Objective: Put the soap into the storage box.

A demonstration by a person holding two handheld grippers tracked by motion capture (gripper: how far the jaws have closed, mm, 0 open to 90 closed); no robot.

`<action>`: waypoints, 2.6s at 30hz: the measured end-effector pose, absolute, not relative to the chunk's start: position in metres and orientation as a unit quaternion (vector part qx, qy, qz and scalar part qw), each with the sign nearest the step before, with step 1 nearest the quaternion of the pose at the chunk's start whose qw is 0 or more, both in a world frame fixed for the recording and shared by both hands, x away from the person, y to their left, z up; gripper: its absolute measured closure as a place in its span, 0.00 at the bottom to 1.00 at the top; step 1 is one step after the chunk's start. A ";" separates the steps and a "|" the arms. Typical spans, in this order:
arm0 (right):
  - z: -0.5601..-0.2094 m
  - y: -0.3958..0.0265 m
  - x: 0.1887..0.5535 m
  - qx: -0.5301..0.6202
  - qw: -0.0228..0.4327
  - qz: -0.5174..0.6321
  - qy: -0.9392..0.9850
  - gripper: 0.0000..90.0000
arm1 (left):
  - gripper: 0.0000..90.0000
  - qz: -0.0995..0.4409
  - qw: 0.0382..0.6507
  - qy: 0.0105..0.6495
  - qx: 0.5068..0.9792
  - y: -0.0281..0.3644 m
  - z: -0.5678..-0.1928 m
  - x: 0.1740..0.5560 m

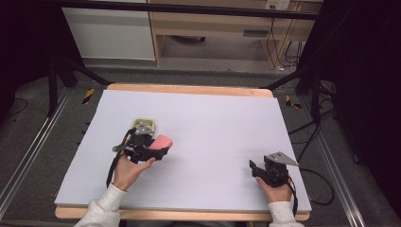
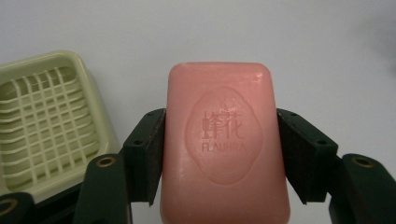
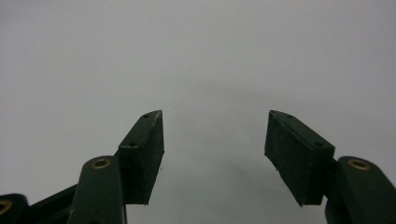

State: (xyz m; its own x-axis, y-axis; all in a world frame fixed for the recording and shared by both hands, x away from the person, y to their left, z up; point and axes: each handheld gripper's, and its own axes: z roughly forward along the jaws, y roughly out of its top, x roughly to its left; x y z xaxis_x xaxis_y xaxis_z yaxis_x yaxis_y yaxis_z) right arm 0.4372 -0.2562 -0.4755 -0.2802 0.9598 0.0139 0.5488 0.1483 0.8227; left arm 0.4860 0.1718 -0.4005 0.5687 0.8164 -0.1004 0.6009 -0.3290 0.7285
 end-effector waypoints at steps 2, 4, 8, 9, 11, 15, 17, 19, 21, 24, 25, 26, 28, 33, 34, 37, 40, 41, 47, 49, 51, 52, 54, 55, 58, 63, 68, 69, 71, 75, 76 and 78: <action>-0.475 -0.256 0.437 0.534 0.273 0.375 0.707 0.42 | 0.42 0.146 0.375 0.445 0.800 0.176 -0.399 0.488; -0.475 -0.256 0.437 0.534 0.273 0.375 0.707 0.42 | 0.42 0.149 0.377 0.450 0.796 0.180 -0.398 0.490; -0.476 -0.256 0.437 0.534 0.273 0.375 0.707 0.42 | 0.42 0.153 0.379 0.458 0.790 0.188 -0.397 0.494; -0.476 -0.256 0.437 0.534 0.273 0.375 0.707 0.42 | 0.42 0.153 0.378 0.460 0.789 0.189 -0.396 0.495; -0.476 -0.256 0.438 0.532 0.276 0.373 0.708 0.41 | 0.42 0.154 0.380 0.464 0.785 0.193 -0.396 0.498; -0.476 -0.256 0.438 0.533 0.273 0.374 0.708 0.41 | 0.42 0.159 0.379 0.471 0.781 0.199 -0.395 0.502; -0.476 -0.256 0.438 0.532 0.277 0.373 0.708 0.41 | 0.42 0.160 0.380 0.474 0.778 0.202 -0.394 0.505; -0.476 -0.256 0.438 0.534 0.274 0.374 0.707 0.41 | 0.42 0.164 0.381 0.477 0.775 0.205 -0.392 0.507; -0.476 -0.256 0.438 0.533 0.275 0.373 0.708 0.40 | 0.42 0.168 0.381 0.480 0.772 0.208 -0.391 0.510; -0.476 -0.256 0.439 0.532 0.274 0.373 0.709 0.40 | 0.42 0.169 0.380 0.485 0.769 0.211 -0.392 0.514; -0.476 -0.255 0.438 0.533 0.274 0.373 0.708 0.40 | 0.42 0.168 0.379 0.486 0.769 0.213 -0.392 0.516; -0.476 -0.255 0.438 0.533 0.273 0.374 0.708 0.40 | 0.42 0.168 0.378 0.489 0.768 0.213 -0.392 0.517; -0.476 -0.255 0.438 0.531 0.275 0.373 0.709 0.40 | 0.42 0.172 0.374 0.489 0.769 0.215 -0.392 0.520; -0.476 -0.255 0.438 0.533 0.272 0.374 0.708 0.40 | 0.42 0.178 0.369 0.494 0.767 0.217 -0.394 0.526; -0.476 -0.255 0.439 0.533 0.273 0.373 0.709 0.40 | 0.42 0.179 0.368 0.497 0.766 0.218 -0.395 0.528; -0.476 -0.255 0.439 0.532 0.273 0.373 0.709 0.40 | 0.42 0.179 0.363 0.502 0.764 0.221 -0.398 0.533; -0.476 -0.255 0.439 0.532 0.272 0.373 0.710 0.40 | 0.42 0.182 0.360 0.508 0.761 0.223 -0.401 0.538; -0.476 -0.255 0.439 0.532 0.273 0.373 0.710 0.40 | 0.42 0.184 0.358 0.509 0.761 0.224 -0.402 0.540; -0.476 -0.255 0.439 0.532 0.274 0.372 0.710 0.40 | 0.42 0.187 0.351 0.521 0.756 0.229 -0.409 0.550; -0.477 -0.255 0.439 0.532 0.273 0.372 0.709 0.40 | 0.42 0.189 0.347 0.523 0.755 0.229 -0.413 0.554; -0.477 -0.255 0.439 0.532 0.273 0.372 0.709 0.40 | 0.42 0.189 0.346 0.525 0.754 0.229 -0.415 0.556; -0.477 -0.255 0.439 0.532 0.273 0.372 0.709 0.40 | 0.42 0.191 0.346 0.526 0.753 0.229 -0.415 0.556; -0.476 -0.255 0.439 0.532 0.274 0.373 0.709 0.40 | 0.42 0.193 0.345 0.527 0.753 0.230 -0.416 0.558; -0.476 -0.255 0.439 0.532 0.273 0.373 0.709 0.40 | 0.42 0.193 0.345 0.528 0.751 0.230 -0.417 0.558; -0.476 -0.254 0.439 0.531 0.273 0.373 0.710 0.40 | 0.42 0.195 0.343 0.531 0.750 0.230 -0.419 0.561; -0.476 -0.254 0.439 0.532 0.271 0.374 0.710 0.40 | 0.42 0.196 0.340 0.534 0.749 0.231 -0.424 0.564; -0.476 -0.254 0.439 0.532 0.271 0.373 0.710 0.40 | 0.42 0.195 0.336 0.537 0.749 0.232 -0.428 0.567; -0.476 -0.254 0.439 0.532 0.271 0.373 0.710 0.40 | 0.42 0.194 0.336 0.536 0.750 0.232 -0.428 0.567; -0.476 -0.254 0.439 0.532 0.271 0.374 0.710 0.40 | 0.42 0.193 0.335 0.537 0.750 0.232 -0.430 0.568; -0.477 -0.254 0.439 0.532 0.271 0.373 0.710 0.40 | 0.42 0.194 0.329 0.540 0.750 0.233 -0.434 0.569; -0.477 -0.253 0.439 0.532 0.271 0.373 0.710 0.40 | 0.42 0.194 0.326 0.540 0.751 0.232 -0.435 0.569; -0.477 -0.253 0.439 0.531 0.271 0.373 0.710 0.40 | 0.42 0.194 0.324 0.540 0.752 0.232 -0.437 0.570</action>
State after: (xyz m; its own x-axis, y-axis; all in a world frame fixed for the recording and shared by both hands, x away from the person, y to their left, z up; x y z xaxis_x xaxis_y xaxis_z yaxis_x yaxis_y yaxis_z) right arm 0.4393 -0.2533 -0.4766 -0.2883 0.9575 0.0117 0.5529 0.1564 0.8184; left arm 0.5699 0.2318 -0.4370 0.3408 0.9384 -0.0574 0.6866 -0.2068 0.6970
